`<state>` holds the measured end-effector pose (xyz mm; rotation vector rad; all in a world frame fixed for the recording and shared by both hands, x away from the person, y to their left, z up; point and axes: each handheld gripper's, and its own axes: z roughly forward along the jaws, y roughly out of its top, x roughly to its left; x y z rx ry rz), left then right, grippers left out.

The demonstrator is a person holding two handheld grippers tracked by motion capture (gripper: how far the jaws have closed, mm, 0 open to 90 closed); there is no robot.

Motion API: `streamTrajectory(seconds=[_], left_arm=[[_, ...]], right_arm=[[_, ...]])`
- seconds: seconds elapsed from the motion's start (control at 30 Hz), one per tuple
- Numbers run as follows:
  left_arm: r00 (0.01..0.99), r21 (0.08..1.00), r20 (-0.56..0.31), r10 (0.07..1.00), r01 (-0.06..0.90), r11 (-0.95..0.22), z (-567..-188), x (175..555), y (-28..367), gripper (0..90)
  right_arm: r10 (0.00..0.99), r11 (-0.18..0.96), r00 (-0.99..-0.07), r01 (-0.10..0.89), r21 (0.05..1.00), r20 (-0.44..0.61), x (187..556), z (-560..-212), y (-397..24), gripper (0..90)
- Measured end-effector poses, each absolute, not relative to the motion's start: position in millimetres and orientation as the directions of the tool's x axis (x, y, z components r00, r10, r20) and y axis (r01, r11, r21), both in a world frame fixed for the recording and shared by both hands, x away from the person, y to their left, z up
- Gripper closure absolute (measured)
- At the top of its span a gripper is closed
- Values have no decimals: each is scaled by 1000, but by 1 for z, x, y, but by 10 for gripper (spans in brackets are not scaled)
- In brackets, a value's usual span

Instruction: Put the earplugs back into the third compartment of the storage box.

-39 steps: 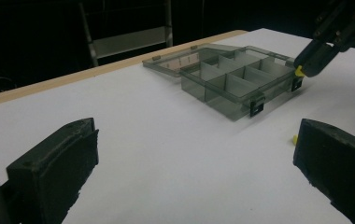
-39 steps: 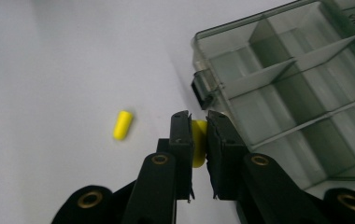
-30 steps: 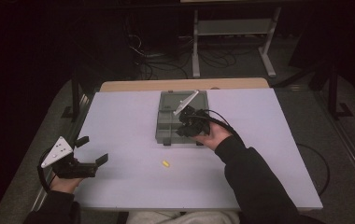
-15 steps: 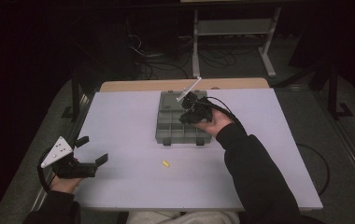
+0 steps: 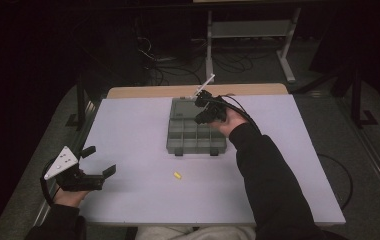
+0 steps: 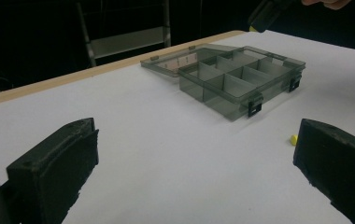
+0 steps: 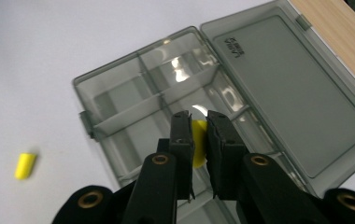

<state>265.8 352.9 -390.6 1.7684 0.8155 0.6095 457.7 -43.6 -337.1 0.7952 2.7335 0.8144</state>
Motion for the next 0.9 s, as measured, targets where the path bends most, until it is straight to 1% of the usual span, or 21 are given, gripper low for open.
streamTrajectory(seconds=[0.37,0.53,0.8,0.9], left_arm=[[642,946,18,766,237,-220,-391,266,353,0],[644,947,15,765,237,-218,-391,266,352,0],[644,947,15,765,238,-218,-391,266,353,0],[644,947,14,765,238,-218,-391,266,353,0]], right_arm=[[649,619,-760,551,559,32,486,-353,-58,802],[651,636,-758,568,522,32,493,-367,-59,801],[638,659,-769,568,492,34,500,-385,-54,796],[633,658,-773,570,491,49,500,-390,-55,796]])
